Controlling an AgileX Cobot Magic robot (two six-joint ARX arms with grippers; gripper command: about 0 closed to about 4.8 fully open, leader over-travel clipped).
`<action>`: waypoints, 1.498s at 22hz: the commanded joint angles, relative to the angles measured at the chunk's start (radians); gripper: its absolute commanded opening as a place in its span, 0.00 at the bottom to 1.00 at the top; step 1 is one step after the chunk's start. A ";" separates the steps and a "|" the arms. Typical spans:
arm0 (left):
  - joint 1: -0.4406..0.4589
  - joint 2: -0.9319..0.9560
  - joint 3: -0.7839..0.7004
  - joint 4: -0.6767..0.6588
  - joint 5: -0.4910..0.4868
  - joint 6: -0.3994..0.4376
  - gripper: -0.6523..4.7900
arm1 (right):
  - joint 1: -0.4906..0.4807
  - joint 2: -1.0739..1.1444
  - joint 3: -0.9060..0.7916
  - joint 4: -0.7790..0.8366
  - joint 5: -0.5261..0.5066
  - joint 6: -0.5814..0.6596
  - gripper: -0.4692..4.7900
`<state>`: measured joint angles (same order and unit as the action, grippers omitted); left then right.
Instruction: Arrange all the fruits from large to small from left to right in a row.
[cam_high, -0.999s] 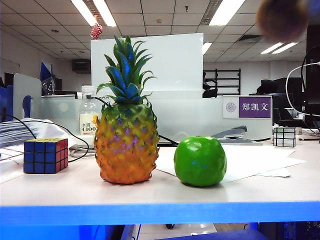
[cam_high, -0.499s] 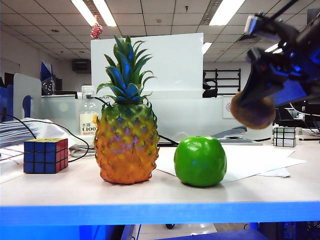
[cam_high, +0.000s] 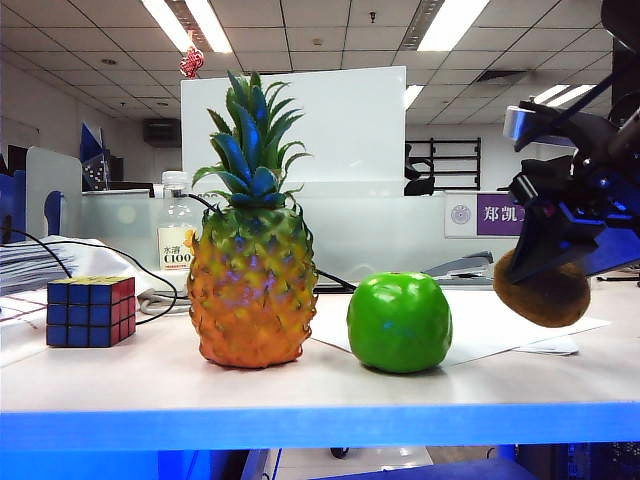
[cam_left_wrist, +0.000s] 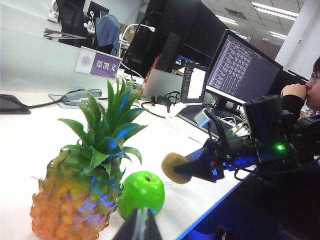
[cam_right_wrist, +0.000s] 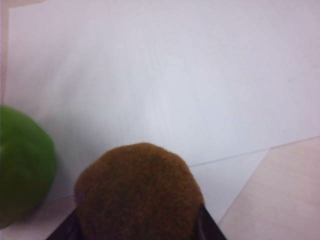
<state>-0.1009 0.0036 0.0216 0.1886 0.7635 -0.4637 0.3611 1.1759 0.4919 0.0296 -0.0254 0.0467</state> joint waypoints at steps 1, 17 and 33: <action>0.000 -0.002 0.002 0.006 0.004 0.003 0.16 | 0.007 -0.018 -0.016 0.033 0.006 0.018 0.08; 0.000 -0.002 0.002 -0.001 0.007 0.003 0.16 | 0.007 -0.005 -0.052 0.026 0.106 0.058 0.08; 0.000 -0.002 0.002 0.000 0.026 0.000 0.16 | 0.008 -0.003 -0.052 -0.008 -0.037 0.078 0.08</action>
<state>-0.1009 0.0036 0.0216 0.1795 0.7834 -0.4641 0.3679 1.1755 0.4374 0.0097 -0.0570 0.1196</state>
